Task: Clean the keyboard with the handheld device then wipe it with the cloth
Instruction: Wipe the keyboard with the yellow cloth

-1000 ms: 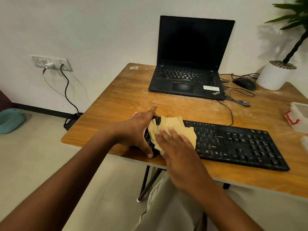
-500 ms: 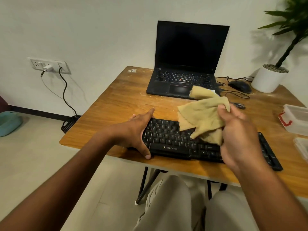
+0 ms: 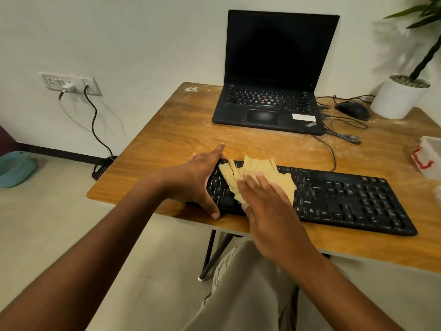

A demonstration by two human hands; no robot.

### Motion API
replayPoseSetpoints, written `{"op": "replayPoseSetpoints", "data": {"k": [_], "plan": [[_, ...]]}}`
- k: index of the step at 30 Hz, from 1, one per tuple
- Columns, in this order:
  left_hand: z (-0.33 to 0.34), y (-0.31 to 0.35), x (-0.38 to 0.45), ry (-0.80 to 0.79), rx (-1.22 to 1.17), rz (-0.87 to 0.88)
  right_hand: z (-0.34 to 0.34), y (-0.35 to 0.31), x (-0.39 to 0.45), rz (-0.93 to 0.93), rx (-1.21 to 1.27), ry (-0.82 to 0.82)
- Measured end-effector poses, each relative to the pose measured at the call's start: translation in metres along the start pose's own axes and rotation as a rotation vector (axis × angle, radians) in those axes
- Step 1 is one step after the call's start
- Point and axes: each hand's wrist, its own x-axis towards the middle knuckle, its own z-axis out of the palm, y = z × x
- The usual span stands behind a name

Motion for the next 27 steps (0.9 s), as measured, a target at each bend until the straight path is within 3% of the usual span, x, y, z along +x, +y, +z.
{"op": "replayPoseSetpoints", "data": {"k": [3,5,7,12,15,18,20,22,25,27], "plan": [[-0.001,0.004,-0.002,0.009,0.012,0.027,0.004,-0.004,-0.026,-0.062,-0.022,-0.025],[-0.002,0.004,-0.003,0.014,0.008,0.035,-0.003,-0.009,-0.038,-0.035,0.098,-0.055],[-0.002,0.003,-0.004,0.017,0.004,0.041,-0.02,-0.017,-0.047,0.106,0.383,-0.035],[-0.003,0.006,-0.005,0.014,-0.001,0.018,-0.074,-0.019,-0.046,0.557,1.357,0.219],[-0.004,0.005,-0.004,0.012,-0.005,0.007,-0.097,-0.003,-0.023,0.658,1.573,0.399],[-0.003,0.005,-0.004,0.013,-0.008,0.003,-0.104,0.005,0.009,0.561,1.471,0.572],[-0.004,0.005,-0.005,0.013,-0.009,0.002,-0.09,0.008,0.029,0.47,1.121,0.578],[-0.004,0.006,-0.006,0.011,-0.004,0.001,-0.065,0.011,0.044,0.337,0.711,0.421],[-0.004,0.008,-0.006,0.011,0.0,-0.006,-0.023,0.013,0.049,0.147,0.258,0.057],[-0.002,0.008,-0.006,0.015,0.003,-0.005,-0.011,0.011,0.043,0.063,0.048,-0.017]]}}
